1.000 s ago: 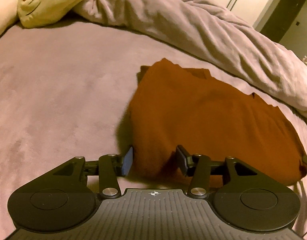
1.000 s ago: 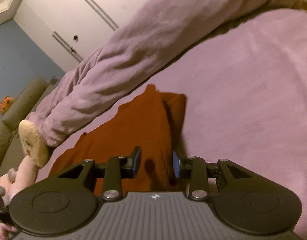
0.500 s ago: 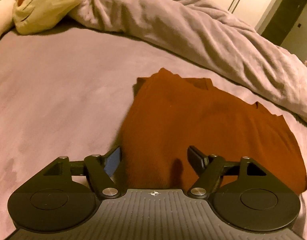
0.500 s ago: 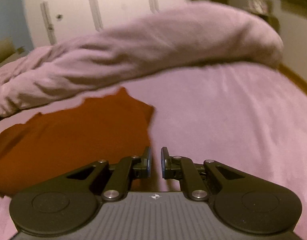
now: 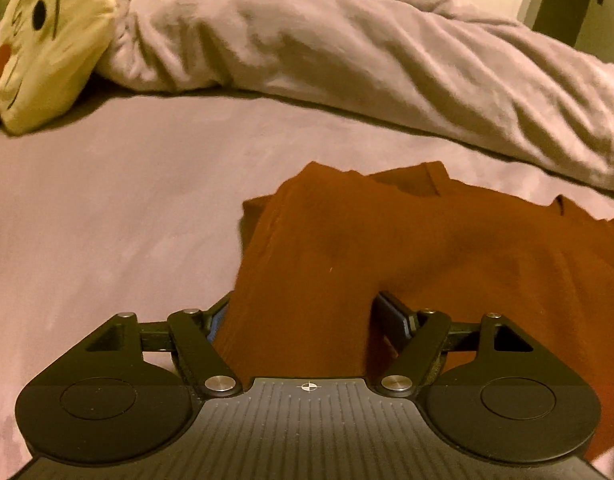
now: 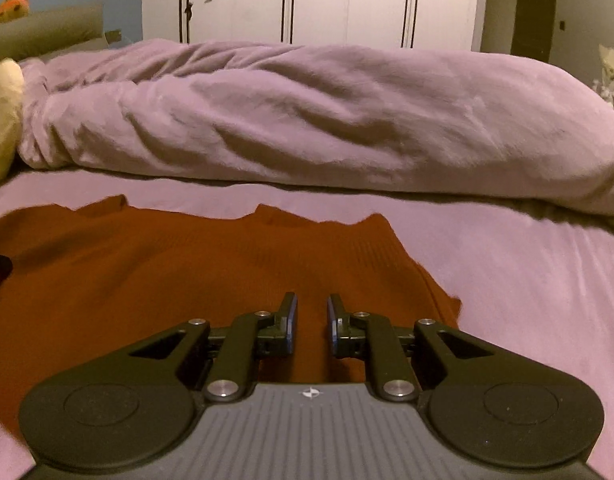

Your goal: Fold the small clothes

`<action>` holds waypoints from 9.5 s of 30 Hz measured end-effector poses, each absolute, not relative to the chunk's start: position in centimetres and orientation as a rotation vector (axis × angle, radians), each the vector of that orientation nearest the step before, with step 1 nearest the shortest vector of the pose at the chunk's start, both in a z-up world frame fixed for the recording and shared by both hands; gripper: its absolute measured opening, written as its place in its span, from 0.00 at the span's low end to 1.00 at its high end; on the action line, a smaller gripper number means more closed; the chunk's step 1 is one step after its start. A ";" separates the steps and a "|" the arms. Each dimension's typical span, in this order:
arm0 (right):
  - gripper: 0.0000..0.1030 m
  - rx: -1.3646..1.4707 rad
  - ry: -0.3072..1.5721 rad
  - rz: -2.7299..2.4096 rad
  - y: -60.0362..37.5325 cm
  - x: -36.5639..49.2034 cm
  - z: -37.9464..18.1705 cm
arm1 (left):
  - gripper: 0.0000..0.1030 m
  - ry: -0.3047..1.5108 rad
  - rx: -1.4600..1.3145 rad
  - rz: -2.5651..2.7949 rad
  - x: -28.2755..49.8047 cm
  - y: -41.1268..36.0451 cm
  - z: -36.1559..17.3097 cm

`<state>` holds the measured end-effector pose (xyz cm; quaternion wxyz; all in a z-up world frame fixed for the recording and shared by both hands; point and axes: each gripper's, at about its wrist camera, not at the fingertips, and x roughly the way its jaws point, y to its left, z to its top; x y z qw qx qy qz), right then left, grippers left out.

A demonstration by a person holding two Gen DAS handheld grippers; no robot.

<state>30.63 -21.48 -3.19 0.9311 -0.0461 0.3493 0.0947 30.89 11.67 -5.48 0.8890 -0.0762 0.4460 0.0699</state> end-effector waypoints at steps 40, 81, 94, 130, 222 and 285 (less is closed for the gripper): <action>0.41 0.094 0.690 0.295 -18.3 17.8 -2.2 | 0.72 0.964 -0.494 -0.068 27.2 16.4 -6.6; 0.46 0.211 0.668 0.132 -29.2 13.8 -1.5 | 0.58 0.928 -0.253 -0.347 26.3 -6.3 0.7; 0.46 0.256 0.715 0.381 -21.9 19.7 0.6 | 0.77 0.852 -0.345 0.172 16.5 11.6 -0.5; 0.11 0.298 0.887 0.585 -10.7 28.8 0.7 | 0.90 0.863 -0.329 0.087 19.1 10.5 -2.2; 0.17 0.543 0.735 0.109 -32.2 21.3 -2.3 | 0.98 0.997 -0.054 0.041 22.2 -6.3 -5.7; 0.60 0.006 0.693 0.270 -28.6 23.5 -4.6 | 1.00 0.798 -0.162 -0.022 26.6 -7.6 -7.0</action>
